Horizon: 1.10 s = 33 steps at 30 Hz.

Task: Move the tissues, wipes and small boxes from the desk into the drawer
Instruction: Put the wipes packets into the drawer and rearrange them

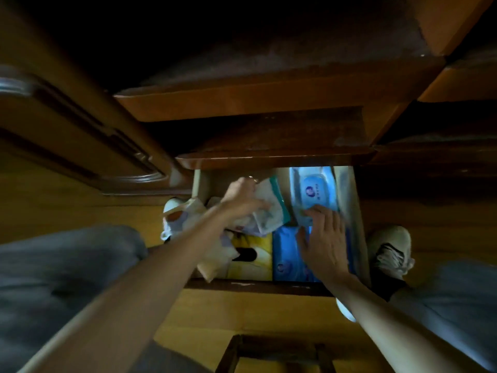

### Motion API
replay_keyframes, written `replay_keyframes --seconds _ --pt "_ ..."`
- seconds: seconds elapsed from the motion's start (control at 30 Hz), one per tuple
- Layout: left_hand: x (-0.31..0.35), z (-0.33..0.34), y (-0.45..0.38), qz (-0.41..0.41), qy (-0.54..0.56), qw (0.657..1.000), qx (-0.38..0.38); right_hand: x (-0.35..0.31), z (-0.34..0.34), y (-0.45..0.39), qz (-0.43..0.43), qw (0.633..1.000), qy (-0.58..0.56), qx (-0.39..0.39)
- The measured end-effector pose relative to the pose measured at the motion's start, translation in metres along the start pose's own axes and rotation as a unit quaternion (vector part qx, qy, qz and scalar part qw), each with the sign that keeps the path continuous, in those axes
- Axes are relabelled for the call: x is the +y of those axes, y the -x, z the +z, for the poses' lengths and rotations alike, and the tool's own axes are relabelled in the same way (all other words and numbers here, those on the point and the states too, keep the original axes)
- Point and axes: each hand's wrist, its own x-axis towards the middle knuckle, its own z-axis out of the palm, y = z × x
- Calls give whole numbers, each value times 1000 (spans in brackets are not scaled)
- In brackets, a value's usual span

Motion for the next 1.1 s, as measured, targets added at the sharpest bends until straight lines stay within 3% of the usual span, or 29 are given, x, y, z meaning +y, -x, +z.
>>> replay_keyframes --seconds 0.1,0.17,0.23,0.4,0.5,0.63,0.77,0.87,1.1 --pt "-53 -65 41 -62 73 993 68 -67 19 -9 -8 976 -151 -157" --pt "-81 -93 67 -99 153 979 86 -106 36 -14 11 940 -175 -292" --pt "-105 -102 91 -148 201 962 110 -138 52 -18 30 917 -180 -355" --pt "-135 -88 118 -221 270 936 49 -175 83 -15 149 879 -257 -372" --pt "-132 -93 111 -224 296 922 109 -164 75 -26 125 878 -302 -350" --pt "-126 -92 101 -195 409 889 70 -121 40 -80 132 877 -321 -333" --pt "-122 -72 93 -197 338 916 88 -97 45 -116 153 874 -199 -417" --pt "-132 -69 90 -229 345 901 126 -97 68 -114 129 869 -75 -472" --pt "-135 -67 83 -250 389 874 150 -109 79 -97 -25 923 50 -381"
